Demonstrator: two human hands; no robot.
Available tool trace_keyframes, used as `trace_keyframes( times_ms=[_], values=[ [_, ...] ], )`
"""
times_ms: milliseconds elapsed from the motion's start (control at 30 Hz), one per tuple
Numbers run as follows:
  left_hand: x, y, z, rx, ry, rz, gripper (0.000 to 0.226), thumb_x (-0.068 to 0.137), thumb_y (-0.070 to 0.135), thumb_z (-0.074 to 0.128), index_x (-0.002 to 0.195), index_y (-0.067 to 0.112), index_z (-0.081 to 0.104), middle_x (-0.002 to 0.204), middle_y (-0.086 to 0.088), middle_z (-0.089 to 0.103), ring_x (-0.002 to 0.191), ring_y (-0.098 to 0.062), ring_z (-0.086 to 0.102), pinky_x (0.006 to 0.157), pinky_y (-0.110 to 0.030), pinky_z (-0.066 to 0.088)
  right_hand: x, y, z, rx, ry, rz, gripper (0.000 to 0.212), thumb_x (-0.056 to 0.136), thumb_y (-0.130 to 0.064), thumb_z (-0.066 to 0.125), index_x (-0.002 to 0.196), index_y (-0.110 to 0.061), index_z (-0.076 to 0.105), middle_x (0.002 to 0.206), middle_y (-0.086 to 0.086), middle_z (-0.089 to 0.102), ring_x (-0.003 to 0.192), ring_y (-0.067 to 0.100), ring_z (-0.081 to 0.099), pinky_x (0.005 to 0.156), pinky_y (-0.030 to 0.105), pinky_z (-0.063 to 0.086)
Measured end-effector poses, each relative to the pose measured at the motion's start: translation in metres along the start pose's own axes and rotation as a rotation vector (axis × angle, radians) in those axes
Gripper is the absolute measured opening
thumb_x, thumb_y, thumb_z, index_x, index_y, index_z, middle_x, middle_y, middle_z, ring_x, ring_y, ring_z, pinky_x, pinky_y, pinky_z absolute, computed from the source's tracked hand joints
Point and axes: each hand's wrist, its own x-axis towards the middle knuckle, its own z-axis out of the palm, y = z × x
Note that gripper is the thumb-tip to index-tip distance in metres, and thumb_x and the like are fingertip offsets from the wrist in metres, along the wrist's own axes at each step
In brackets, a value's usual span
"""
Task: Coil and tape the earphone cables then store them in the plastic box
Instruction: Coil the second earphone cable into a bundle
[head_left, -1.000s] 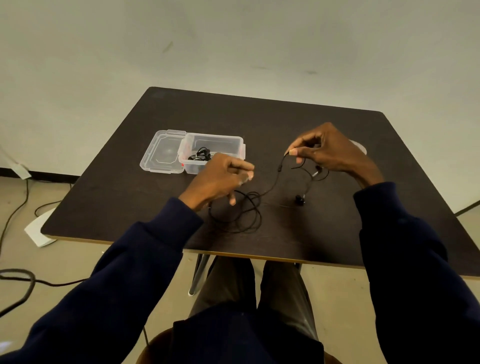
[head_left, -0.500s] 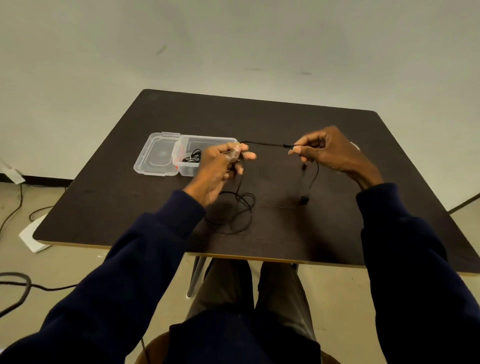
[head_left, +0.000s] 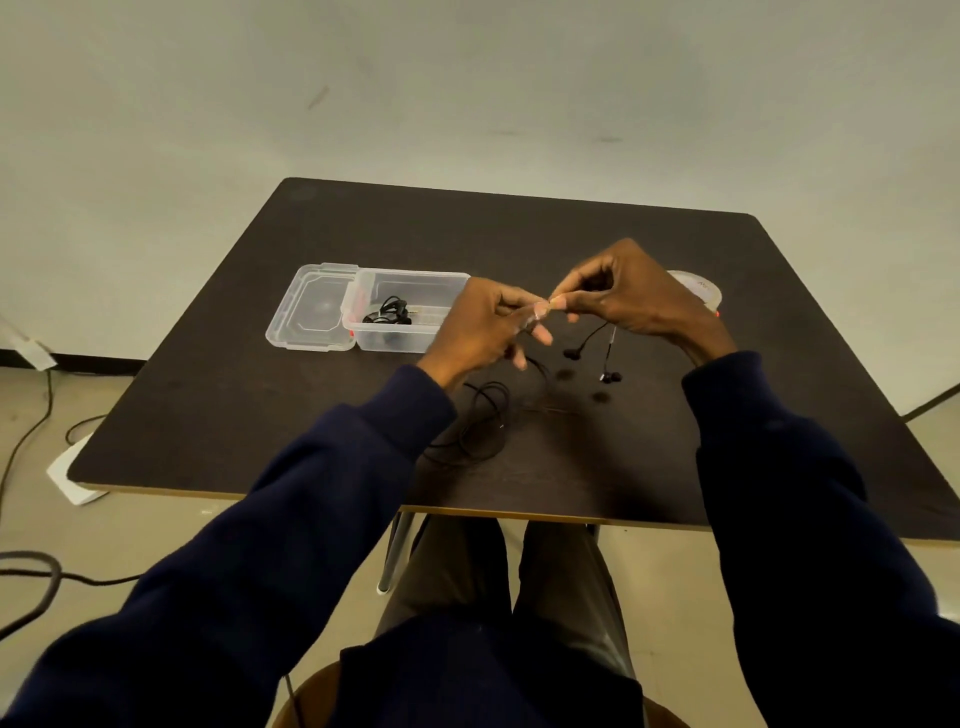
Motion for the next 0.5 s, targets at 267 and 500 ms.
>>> trace_keyframes(
  times_ms=[267,500],
  values=[
    [-0.004,-0.034,-0.014,-0.441,0.039,-0.331,0.022,0.109,0.022,0.050,0.104,0.007,0.066,0.074,0.002,0.068,0.050,-0.005,0.057,0.035,-0.012,0.031,-0.026,0.031,-0.006,-0.011,-0.012,0.116,0.010,0.093,-0.020,0.075,0.098,-0.015,0.082,0.078,0.002,0.077,0.065,0.010,0.070,0.056,0.015,0.053],
    [-0.012,-0.039,-0.010,-0.029,0.096,-0.214,0.015,0.104,0.010,0.058,0.103,0.001,0.070,0.089,-0.007,0.080,0.047,-0.016,0.066,0.048,-0.023,0.053,-0.015,0.049,0.009,-0.208,0.120,0.167,0.014,0.097,-0.021,0.070,0.105,-0.016,0.080,0.078,-0.001,0.075,0.067,0.003,0.067,0.068,0.031,0.055]
  ],
)
